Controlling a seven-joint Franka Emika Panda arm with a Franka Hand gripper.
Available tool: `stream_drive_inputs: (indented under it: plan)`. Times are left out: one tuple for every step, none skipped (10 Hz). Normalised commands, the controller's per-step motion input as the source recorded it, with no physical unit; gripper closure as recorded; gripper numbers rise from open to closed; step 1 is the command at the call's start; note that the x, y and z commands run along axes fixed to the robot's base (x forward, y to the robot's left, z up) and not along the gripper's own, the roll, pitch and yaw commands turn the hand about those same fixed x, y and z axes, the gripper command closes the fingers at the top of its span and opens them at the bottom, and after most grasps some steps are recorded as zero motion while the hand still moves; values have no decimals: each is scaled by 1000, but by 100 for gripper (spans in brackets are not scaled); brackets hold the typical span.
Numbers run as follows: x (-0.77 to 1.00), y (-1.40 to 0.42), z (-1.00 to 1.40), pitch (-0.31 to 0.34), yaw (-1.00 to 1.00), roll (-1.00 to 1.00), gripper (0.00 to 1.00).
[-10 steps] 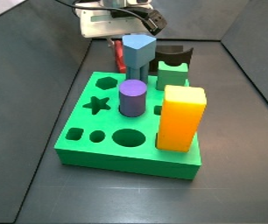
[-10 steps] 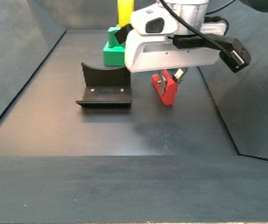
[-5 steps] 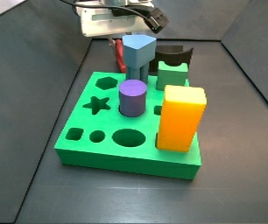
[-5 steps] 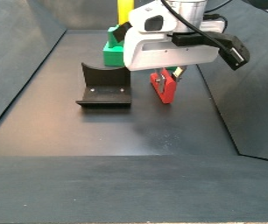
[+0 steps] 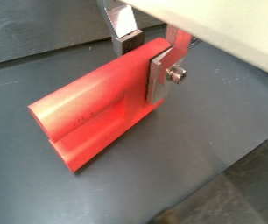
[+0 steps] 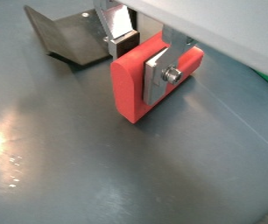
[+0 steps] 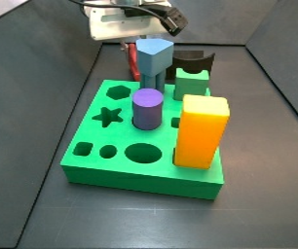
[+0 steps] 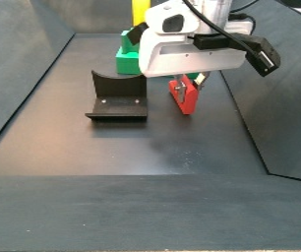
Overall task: Pick up the square-circle object. Move up. Rotate the square-circle object. Place the square-circle object on the fixture. Regrasp the square-circle object. Move to above the board. Insert the square-circle object.
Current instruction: Pick up the square-circle object, then move up, then rotate the square-circle object.
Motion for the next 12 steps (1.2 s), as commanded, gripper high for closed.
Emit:
stream_drive_inputs:
  plan:
    - [0, 0, 0, 0, 0, 0, 100]
    - [0, 0, 833, 0, 0, 0, 100]
    - [-43, 62, 848, 5, 38, 4, 100]
    - [-71, 49, 731, 27, 30, 9, 100]
    - [-55, 33, 653, 32, 18, 15, 100]
    - [-26, 21, 418, 44, -3, 36, 100]
    - [-25, 18, 317, 49, -9, 45, 100]
    - [-133, 549, 833, 0, 0, 0, 100]
    - [-113, 525, 722, -12, -1, 4, 100]
    - [-85, 299, 613, -1, -21, -23, 100]
    - [-54, 150, 484, 12, -18, -22, 100]
    - [-38, 103, 342, 26, -20, -8, 100]
